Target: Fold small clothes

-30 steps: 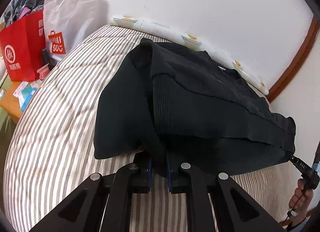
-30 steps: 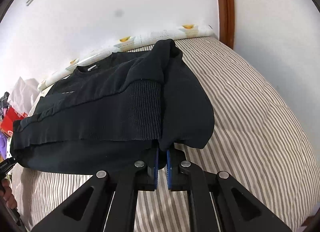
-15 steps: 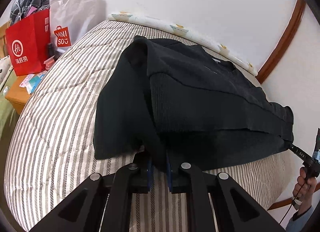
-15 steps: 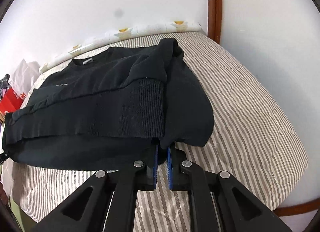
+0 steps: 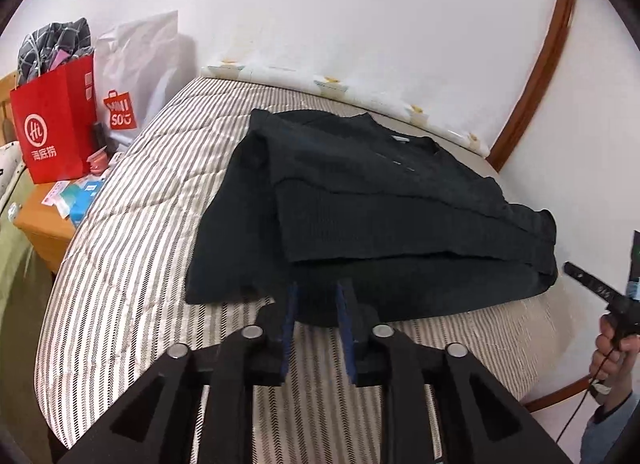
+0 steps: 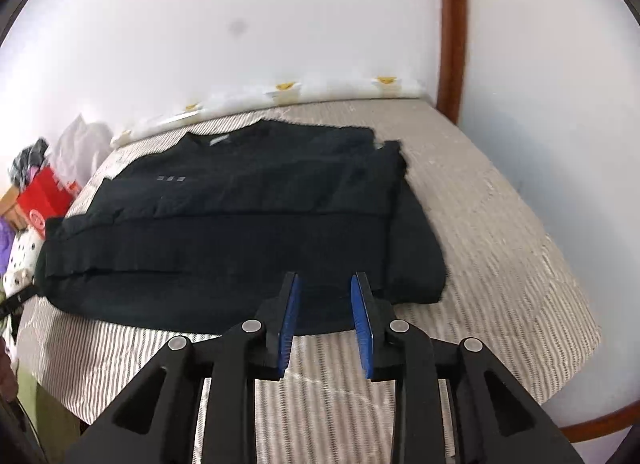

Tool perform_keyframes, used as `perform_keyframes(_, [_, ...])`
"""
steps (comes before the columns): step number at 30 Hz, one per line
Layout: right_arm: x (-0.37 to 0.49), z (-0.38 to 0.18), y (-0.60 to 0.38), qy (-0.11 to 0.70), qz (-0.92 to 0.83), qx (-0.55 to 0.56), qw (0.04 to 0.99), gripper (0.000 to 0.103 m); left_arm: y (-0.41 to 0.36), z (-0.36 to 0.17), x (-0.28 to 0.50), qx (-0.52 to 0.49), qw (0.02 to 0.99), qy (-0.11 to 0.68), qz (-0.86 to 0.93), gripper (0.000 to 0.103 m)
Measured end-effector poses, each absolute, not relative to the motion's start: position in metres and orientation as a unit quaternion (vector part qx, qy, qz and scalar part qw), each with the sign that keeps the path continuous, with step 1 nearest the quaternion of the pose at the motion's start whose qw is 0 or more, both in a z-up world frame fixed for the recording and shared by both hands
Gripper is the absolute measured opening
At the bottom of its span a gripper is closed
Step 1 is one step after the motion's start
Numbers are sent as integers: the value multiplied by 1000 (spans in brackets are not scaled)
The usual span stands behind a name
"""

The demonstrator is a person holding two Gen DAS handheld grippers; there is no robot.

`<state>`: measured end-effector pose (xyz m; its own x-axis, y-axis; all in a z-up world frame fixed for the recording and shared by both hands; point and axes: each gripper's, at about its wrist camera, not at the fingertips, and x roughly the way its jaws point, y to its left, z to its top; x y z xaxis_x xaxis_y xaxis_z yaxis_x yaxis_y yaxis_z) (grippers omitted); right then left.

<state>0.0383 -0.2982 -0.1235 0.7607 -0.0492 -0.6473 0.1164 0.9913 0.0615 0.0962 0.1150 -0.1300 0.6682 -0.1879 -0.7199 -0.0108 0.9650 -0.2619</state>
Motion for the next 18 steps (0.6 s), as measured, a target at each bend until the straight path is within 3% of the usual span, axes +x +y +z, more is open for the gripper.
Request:
perform_keyframes(12, [63,-152,-263,387,-17,39,921,27,104,-140,111,-126,896,417,-89,24])
perform_keyframes(15, [67,-156,-255,393,-14,30,919,27,100,-144,115,-125,894,419,-99,32])
perform_keyframes(18, [71,-158,-250,397,-10,23,918,27,99,-151,119,-128,889,426,-108,32])
